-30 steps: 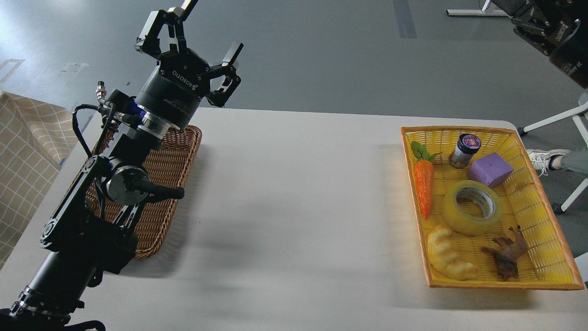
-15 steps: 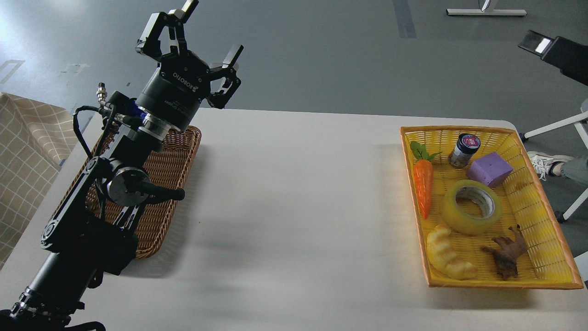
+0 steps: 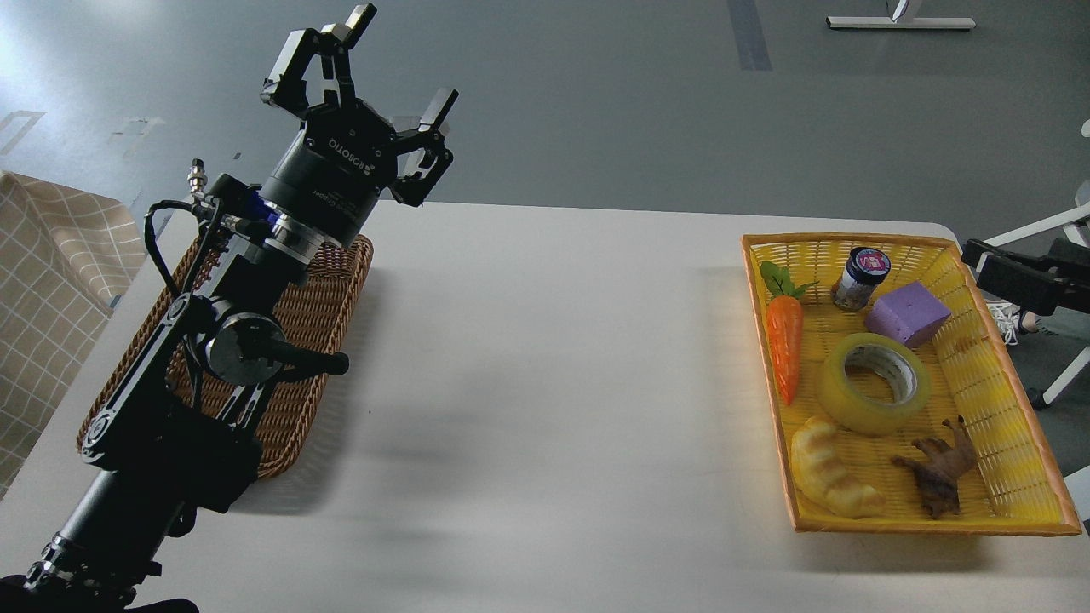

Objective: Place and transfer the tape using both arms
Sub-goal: 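Lower the right gripper toward the yellow tape roll in the orange tray, then insert the right gripper into the tape roll's hole and close it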

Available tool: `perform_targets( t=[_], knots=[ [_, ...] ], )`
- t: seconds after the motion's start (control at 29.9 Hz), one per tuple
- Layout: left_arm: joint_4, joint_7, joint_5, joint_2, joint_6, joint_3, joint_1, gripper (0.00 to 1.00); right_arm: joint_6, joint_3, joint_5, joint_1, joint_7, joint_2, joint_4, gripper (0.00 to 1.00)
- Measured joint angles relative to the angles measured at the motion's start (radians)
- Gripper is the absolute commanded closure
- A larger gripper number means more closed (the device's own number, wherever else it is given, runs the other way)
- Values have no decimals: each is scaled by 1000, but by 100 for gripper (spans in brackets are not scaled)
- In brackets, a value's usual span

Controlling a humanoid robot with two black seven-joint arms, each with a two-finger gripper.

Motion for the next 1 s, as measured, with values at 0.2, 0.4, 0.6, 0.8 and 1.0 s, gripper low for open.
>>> perform_targets(
  t=[0.2, 0.4, 0.6, 0.8, 1.0],
  knots=[
    [1, -1, 0, -4, 7, -1, 3, 2, 0, -5, -51, -72, -1, 48, -19, 1],
    [2, -1, 0, -4, 11, 0, 7, 2, 0, -35, -140, -97, 2, 113, -63, 1],
    [4, -1, 0, -3, 11, -3, 8, 2, 0, -46, -203, -61, 1, 163, -171, 1],
    [15, -3, 0, -2, 11, -4, 9, 2, 0, -64, -230, -16, 1, 185, -258, 1],
    [16, -7, 0, -5, 11, -6, 12, 2, 0, -78, -230, -2, 1, 226, -280, 1]
  ],
)
